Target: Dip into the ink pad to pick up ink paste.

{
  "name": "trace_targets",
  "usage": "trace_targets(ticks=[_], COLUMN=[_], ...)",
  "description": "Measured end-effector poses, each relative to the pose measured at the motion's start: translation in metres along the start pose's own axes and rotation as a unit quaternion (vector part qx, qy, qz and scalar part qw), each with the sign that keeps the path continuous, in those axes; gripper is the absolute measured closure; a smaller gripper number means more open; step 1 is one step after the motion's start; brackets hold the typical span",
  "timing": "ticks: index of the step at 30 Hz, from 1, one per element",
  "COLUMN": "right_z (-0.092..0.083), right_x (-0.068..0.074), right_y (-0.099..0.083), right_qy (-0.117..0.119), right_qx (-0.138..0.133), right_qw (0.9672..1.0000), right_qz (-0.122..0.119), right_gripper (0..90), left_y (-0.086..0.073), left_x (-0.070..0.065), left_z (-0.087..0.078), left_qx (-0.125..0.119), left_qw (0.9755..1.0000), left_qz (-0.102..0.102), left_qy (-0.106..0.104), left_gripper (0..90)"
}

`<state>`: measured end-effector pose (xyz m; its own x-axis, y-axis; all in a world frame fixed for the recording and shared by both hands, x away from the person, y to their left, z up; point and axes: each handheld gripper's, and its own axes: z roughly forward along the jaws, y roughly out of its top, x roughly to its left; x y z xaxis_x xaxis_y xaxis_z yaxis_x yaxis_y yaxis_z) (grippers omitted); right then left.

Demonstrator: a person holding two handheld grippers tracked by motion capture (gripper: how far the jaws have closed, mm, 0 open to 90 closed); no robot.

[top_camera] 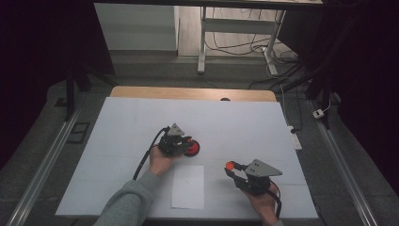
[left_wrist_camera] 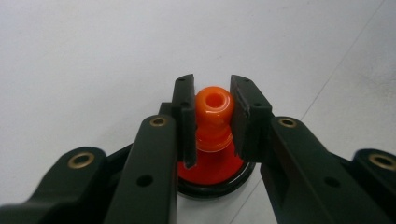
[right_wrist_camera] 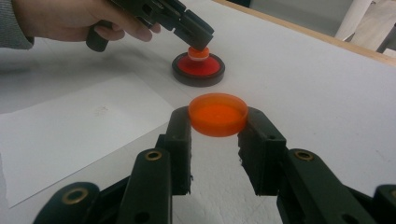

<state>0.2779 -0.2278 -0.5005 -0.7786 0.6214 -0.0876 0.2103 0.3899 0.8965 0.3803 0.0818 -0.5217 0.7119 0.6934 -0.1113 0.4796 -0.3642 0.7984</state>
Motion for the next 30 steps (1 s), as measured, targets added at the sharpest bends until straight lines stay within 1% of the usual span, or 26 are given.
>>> trace_targets(ticks=[3, 7, 12, 14, 15, 17, 18, 22, 30], right_z=[-0.0001, -0.0004, -0.0009, -0.0009, -0.0008, -0.0011, -0.0012, -0.0013, -0.0023], right_x=[0.0, -0.0004, -0.0005, -0.0004, -0.0005, -0.0005, -0.0005, -0.0001, -0.0005], right_y=[0.0, -0.0003, -0.0002, -0.0002, -0.0003, -0.0003, -0.0003, -0.0001, -0.0005], right_qy=[0.0, -0.001, -0.001, -0.001, -0.001, -0.003, -0.004, -0.002, -0.003], right_qx=[0.0, 0.0, 0.0, 0.0, 0.0, 0.001, 0.001, 0.0, -0.002], right_qw=[1.0, 1.0, 1.0, 1.0, 1.0, 1.0, 1.0, 1.0, 1.0], right_qz=[0.0, 0.001, 0.001, 0.001, 0.001, 0.001, 0.001, 0.002, 0.002], right_gripper=[64.7, 64.7, 64.7, 64.7, 64.7, 64.7, 64.7, 64.7, 64.7], left_y=[-0.0006, 0.0, -0.0031, -0.0045, -0.0046, -0.0053, -0.0055, -0.006, -0.007], left_x=[0.0, -0.0008, 0.0008, 0.0019, 0.0012, -0.0022, -0.003, -0.0024, -0.0018], left_z=[0.0017, 0.0034, 0.006, 0.005, 0.0047, 0.0044, 0.0045, 0.0049, 0.0048], left_qx=[0.001, -0.004, 0.008, 0.007, 0.008, 0.01, 0.01, 0.009, 0.007], left_qw=[1.0, 1.0, 0.9998, 0.9999, 0.9999, 0.9994, 0.9992, 0.9993, 0.9992], left_qz=[0.001, 0.005, 0.011, 0.008, 0.01, 0.028, 0.032, 0.03, 0.034], left_qy=[0.003, 0.005, 0.011, 0.008, 0.01, 0.019, 0.021, 0.02, 0.018], left_gripper=[72.9, 72.9, 73.0, 73.0, 73.1, 73.2, 73.2, 73.4, 73.5])
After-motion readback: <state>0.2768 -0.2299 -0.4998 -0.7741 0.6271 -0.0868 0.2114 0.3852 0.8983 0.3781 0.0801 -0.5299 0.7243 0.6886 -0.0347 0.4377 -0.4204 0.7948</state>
